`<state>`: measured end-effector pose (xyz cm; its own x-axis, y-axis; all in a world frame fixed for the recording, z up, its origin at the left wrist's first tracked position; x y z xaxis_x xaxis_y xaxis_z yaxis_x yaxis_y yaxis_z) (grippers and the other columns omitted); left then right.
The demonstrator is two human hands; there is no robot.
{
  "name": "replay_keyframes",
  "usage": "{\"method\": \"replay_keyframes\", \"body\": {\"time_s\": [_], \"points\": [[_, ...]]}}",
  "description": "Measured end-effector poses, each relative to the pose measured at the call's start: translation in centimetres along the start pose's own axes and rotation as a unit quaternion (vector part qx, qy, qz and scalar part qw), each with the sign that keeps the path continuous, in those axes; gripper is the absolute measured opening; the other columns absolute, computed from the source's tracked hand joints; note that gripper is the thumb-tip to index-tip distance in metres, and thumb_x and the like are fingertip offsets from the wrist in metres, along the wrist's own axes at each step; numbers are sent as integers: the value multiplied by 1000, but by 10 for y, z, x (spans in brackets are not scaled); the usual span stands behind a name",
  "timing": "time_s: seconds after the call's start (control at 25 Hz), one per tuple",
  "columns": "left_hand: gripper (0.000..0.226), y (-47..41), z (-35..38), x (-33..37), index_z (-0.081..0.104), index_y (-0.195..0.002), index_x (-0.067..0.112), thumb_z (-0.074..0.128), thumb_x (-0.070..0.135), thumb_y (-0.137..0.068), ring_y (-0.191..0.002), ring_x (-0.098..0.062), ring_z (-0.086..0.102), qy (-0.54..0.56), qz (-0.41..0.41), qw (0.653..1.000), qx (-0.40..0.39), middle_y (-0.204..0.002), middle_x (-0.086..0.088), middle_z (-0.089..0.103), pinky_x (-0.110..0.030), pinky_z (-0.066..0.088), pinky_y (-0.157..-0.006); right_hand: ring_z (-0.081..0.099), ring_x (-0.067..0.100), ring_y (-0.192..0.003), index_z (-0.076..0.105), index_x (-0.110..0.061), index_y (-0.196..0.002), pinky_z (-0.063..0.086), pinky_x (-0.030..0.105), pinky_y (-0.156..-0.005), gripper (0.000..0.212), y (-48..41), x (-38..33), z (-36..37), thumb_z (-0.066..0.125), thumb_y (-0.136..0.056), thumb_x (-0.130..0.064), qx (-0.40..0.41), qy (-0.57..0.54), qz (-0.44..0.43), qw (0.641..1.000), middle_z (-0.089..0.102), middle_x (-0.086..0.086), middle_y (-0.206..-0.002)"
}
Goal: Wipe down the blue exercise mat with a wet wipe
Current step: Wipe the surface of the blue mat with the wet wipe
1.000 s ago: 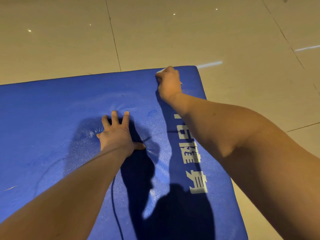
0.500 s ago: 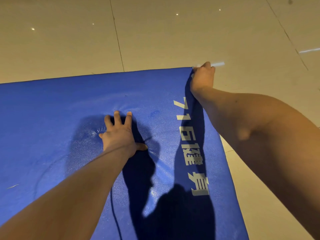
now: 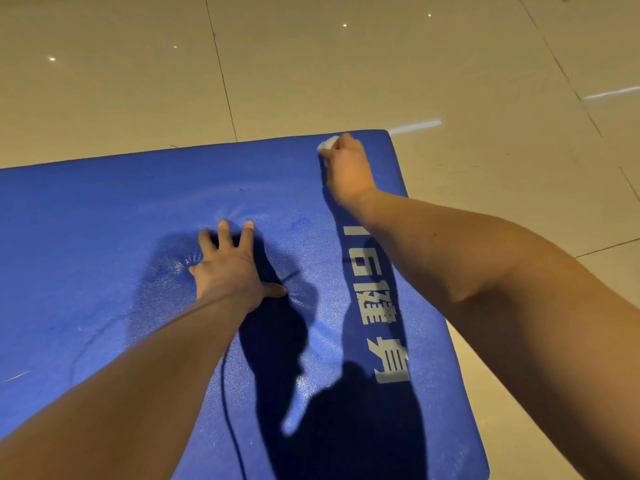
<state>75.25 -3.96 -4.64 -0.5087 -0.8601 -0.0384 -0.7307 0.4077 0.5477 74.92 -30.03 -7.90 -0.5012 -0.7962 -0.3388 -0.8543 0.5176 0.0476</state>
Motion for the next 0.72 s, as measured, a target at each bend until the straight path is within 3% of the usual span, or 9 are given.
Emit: {"method": "replay_keyframes", "body": {"time_s": [0.08, 0.2, 0.28, 0.32, 0.36, 0.44, 0.52, 0.6, 0.72], "points": [[140, 0, 0, 0, -1, -157, 38, 78, 83, -50, -148, -35, -1, -4, -2, 1000, -3, -160, 1, -4, -59, 50, -96, 48, 34, -115, 68, -9, -117, 32, 32, -85, 30, 6, 32, -16, 49, -94, -4, 42, 4, 44, 998, 52, 21, -123], [140, 0, 0, 1, -1, -157, 38, 78, 82, -51, -148, -35, -1, -7, -1, 1000, -3, -161, 1, -5, -59, 50, -97, 47, 33, -113, 65, -8, -96, 40, 35, -93, 26, 11, 59, -28, 42, -91, 4, 76, -6, 159, 984, 47, 18, -118], [140, 0, 0, 2, -1, -157, 37, 79, 82, -52, -148, -35, -1, -6, -1, 1000, -5, -161, 2, -5, -59, 50, -98, 47, 32, -103, 61, -9, -89, 40, 28, -83, 24, 6, 45, -29, 42, -87, 4, 74, 12, 213, 974, 46, 14, -115], [139, 0, 0, 2, -1, -157, 37, 79, 81, -52, -148, -35, -1, -4, -2, 1000, -7, -160, 2, -6, -59, 50, -98, 45, 30, -93, 56, -12, -78, 36, 27, -71, 23, 7, 29, -29, 41, -82, 5, 64, -3, 220, 973, 45, 13, -107], [139, 0, 0, 2, -1, -157, 37, 79, 81, -52, -148, -35, -1, -3, -2, 1000, -9, -160, 1, -6, -59, 49, -98, 37, 26, -82, 44, -16, -64, 25, 29, -58, 25, 9, 10, -23, 37, -73, 7, 61, -16, 191, 980, 41, 11, -95], [139, 0, 0, 2, -1, -157, 38, 79, 81, -52, -148, -35, -1, -1, -1, 1000, -7, -160, 1, -7, -59, 49, -98, 27, 22, -76, 24, -21, -57, 13, 33, -51, 28, 19, -24, 2, 33, -60, 5, 65, -30, 80, 994, 33, 8, -83], [139, 1, 0, 1, -1, -157, 38, 78, 82, -52, -148, -34, -1, -1, -1, 1000, -3, -160, 1, -7, -59, 49, -98, 34, 25, -75, 45, -16, -60, 22, 27, -56, 26, 37, -39, 19, 42, -68, 9, 28, -48, 1, 998, 42, 10, -82], [139, 1, 0, 0, -2, -157, 38, 78, 82, -52, -149, -35, -3, 0, 0, 1000, -4, -161, 1, -8, -59, 48, -99, 45, 28, -82, 66, -5, -80, 40, 33, -68, 21, 41, -24, 14, 49, -77, 8, 14, -68, -9, 998, 55, 12, -90], [138, 1, 1, 0, -3, -158, 38, 77, 82, -54, -150, -34, -5, 0, 3, 1000, -5, -163, 1, -9, -59, 48, -100, 43, 26, -73, 64, -2, -73, 42, 36, -63, 19, 38, 31, -11, 49, -74, 9, 71, -43, 50, 995, 48, 7, -79]]}}
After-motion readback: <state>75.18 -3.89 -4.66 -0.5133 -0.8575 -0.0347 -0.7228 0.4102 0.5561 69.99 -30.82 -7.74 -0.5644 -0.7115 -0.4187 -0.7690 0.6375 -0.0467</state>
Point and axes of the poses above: each hand's wrist, its own y-axis away from the middle knuckle, its own z-axis out of the palm, x = y × z, the point moved 2 cm from there along -y, towards the middle knuckle
